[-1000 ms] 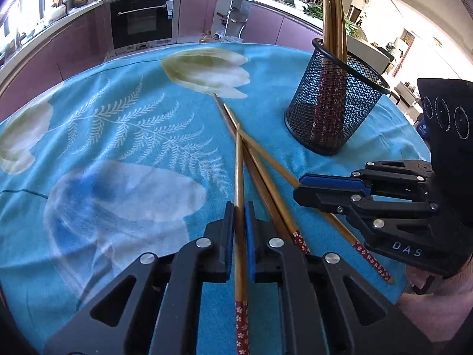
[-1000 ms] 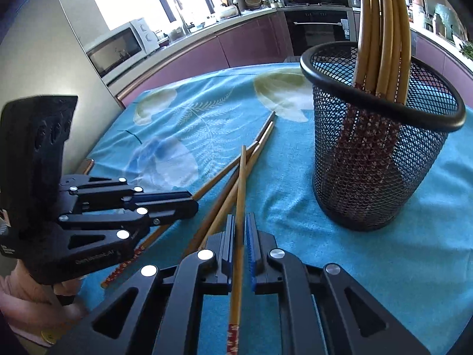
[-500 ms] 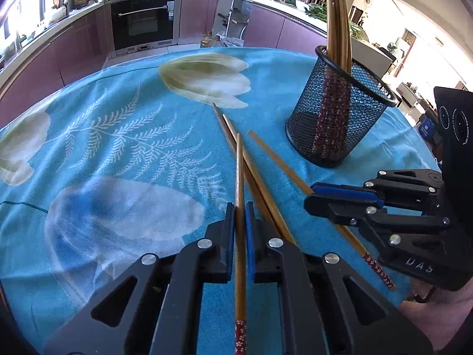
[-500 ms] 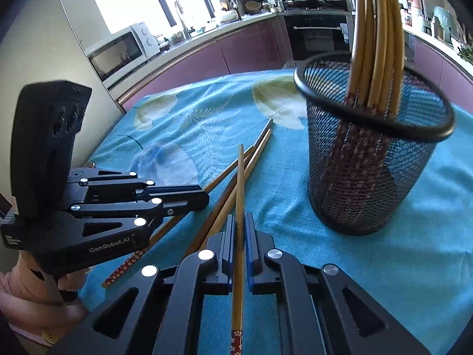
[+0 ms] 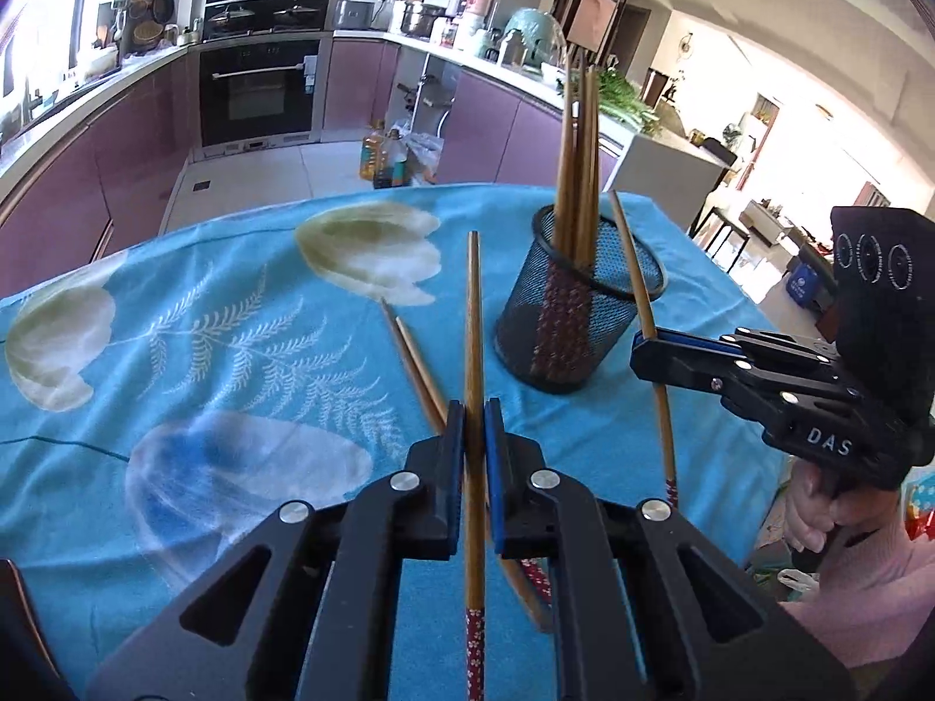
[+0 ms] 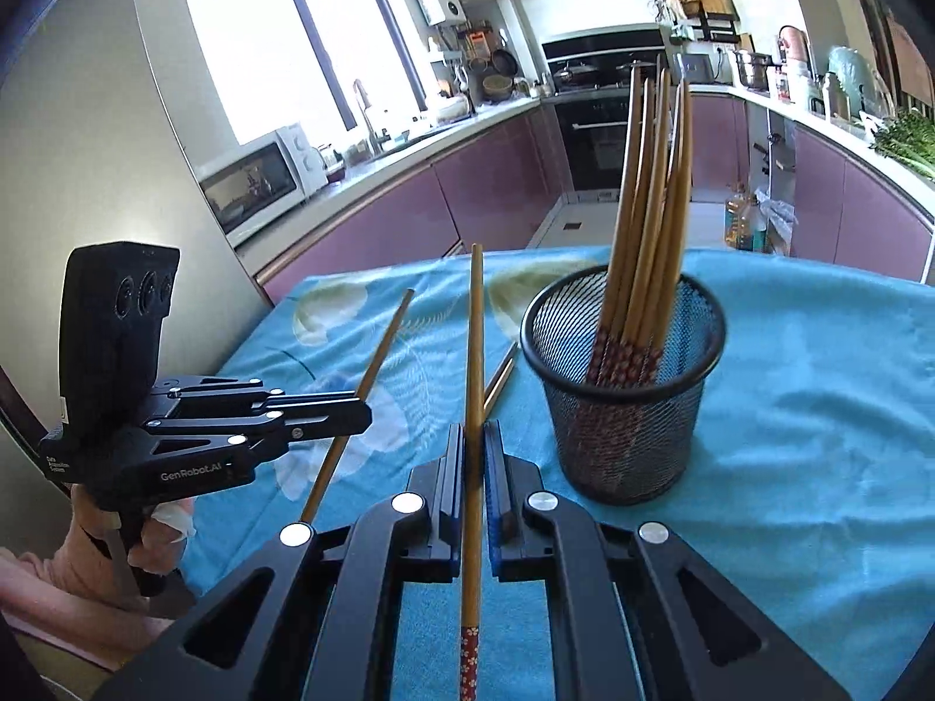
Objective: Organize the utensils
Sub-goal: 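Lift the chopstick upright with the right gripper above the mesh cup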
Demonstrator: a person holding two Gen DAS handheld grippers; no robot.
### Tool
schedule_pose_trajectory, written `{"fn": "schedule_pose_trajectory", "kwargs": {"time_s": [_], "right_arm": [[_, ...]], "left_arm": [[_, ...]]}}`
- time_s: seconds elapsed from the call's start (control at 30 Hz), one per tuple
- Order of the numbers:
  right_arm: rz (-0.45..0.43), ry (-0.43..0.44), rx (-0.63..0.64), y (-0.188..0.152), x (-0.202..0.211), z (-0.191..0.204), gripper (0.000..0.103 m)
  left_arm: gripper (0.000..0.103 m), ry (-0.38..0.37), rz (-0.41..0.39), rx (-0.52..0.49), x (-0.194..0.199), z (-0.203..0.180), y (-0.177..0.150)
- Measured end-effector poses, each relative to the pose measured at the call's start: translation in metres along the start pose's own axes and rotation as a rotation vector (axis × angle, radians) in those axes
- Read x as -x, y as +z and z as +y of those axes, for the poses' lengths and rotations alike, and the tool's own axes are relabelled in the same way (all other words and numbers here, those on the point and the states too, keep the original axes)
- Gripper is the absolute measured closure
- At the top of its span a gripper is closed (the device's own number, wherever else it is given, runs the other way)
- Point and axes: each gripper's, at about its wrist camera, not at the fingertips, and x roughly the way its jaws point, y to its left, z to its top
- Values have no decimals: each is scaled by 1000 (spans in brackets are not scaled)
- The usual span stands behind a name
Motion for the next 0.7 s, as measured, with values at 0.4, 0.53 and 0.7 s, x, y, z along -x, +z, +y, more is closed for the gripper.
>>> {"fn": "schedule_pose_trajectory", "kwargs": {"time_s": [0.4, 0.53, 0.7], "right_arm": [[-81, 2, -10, 12, 26, -10, 97], [-96, 2, -9, 15, 32, -12, 97], [-112, 2, -7, 19, 36, -15, 97]], "left_arm": [[95, -79, -71, -9, 39, -6, 11], [95, -100, -93, -6, 48, -7, 13], [95, -108, -114, 1, 59, -5, 16]]}}
